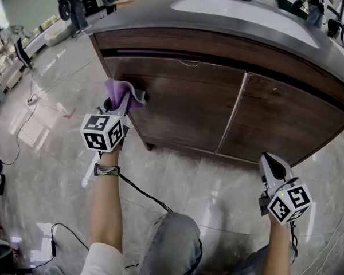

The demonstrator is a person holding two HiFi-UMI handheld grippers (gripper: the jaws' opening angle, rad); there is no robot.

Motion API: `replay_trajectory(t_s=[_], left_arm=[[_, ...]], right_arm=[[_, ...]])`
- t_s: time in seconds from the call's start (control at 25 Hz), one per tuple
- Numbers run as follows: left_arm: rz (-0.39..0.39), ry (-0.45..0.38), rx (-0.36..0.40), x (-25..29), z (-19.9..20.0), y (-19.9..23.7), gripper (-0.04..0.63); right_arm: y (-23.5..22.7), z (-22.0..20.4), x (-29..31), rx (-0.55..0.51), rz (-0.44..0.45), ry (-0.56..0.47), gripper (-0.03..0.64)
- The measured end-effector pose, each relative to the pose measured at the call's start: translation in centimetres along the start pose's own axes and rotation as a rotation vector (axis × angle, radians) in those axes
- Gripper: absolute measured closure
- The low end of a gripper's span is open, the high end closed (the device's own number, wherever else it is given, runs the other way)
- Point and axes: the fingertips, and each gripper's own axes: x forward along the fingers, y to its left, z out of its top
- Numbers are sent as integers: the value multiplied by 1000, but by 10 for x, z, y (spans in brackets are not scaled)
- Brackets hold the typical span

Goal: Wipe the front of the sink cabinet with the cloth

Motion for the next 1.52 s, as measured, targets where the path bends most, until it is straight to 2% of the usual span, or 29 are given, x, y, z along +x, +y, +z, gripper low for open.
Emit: replay_trajectory(t_s=[0.12, 0.28, 0.52, 0.8, 1.0, 1.12, 1.28, 1.52], left_arm=[[-27, -5, 12, 5, 8, -25, 546], [-83, -28, -13, 10, 20, -61, 546], [-204, -72, 0, 21, 44, -128, 545], [-305, -105, -32, 27, 56, -181, 545], [-471, -78, 46, 35, 50, -256, 545], [-534, -61, 82, 40, 42, -291, 545], [-553, -53, 62, 43, 26, -297, 545], [-491, -12, 30, 41, -6, -246, 545]], right_arm=[[-3, 1, -3, -2, -3, 1, 611], [-8, 4, -6, 11, -14, -8, 611], [-16, 12, -16, 6, -37, -21, 611], [-25, 16, -28, 2, -57, -26, 611], [-29, 17, -34, 15, -63, -33, 611], [-30, 15, -33, 17, -55, -30, 611], [-32, 12, -34, 25, -54, -24, 611], [-26, 5, -23, 9, -38, 3, 611]])
